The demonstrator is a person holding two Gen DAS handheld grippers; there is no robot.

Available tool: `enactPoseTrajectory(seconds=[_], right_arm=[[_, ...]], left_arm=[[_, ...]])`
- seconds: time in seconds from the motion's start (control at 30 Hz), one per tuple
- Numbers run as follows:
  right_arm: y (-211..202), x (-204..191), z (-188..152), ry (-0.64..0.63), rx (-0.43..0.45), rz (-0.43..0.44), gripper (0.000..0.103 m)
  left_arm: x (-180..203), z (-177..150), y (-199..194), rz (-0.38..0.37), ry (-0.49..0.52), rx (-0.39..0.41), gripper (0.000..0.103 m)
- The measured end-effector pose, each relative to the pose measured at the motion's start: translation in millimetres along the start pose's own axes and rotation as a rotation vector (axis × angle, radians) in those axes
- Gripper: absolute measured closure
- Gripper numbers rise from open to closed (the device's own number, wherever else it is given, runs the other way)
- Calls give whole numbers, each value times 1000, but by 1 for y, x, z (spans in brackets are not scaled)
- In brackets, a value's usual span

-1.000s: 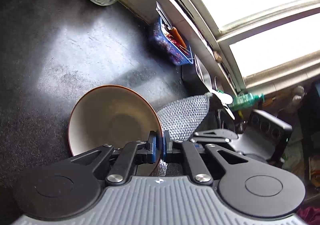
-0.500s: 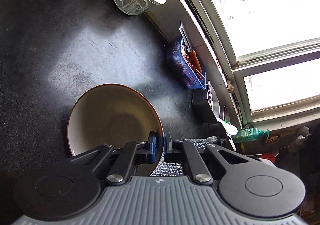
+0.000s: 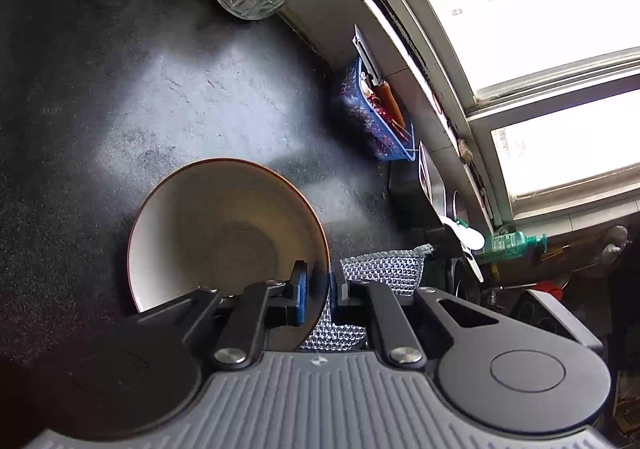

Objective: Clean bowl

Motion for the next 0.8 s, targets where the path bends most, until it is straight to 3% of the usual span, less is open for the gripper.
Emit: enactPoseTrajectory(seconds=[0.1, 0.2, 0.23, 0.33, 0.57, 0.67, 0.8], right_arm=[[0, 1, -1, 0, -2, -2, 100], [0, 2, -1, 1, -3, -6, 100], [0, 3, -1, 2, -3, -7, 100], [1, 4, 1, 1, -3, -10, 100], [3, 4, 6, -12, -1, -14, 100], [5, 5, 9, -16, -2, -19, 100], [6, 5, 13, -26, 0, -31, 100]], left_arm=[[-3, -3, 1, 20, 18, -39, 79], [-4, -6, -3, 23, 45, -73, 55], [-4, -7, -5, 13, 59, -85, 54], [-2, -10, -12, 3, 117, -142, 54], [8, -18, -21, 93, 446, -280, 55], [14, -19, -19, 98, 522, -297, 56], [23, -23, -13, 157, 669, -313, 76]])
Point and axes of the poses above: each gripper's, at about its wrist camera, not at the fingertips, and y roughly the way its jaws point, x to its right, z to its top, the point moved 8 cm from there along y, roughly the way its jaws point, and after that the axes turned 12 degrees about -z, right-handed, at the moved point
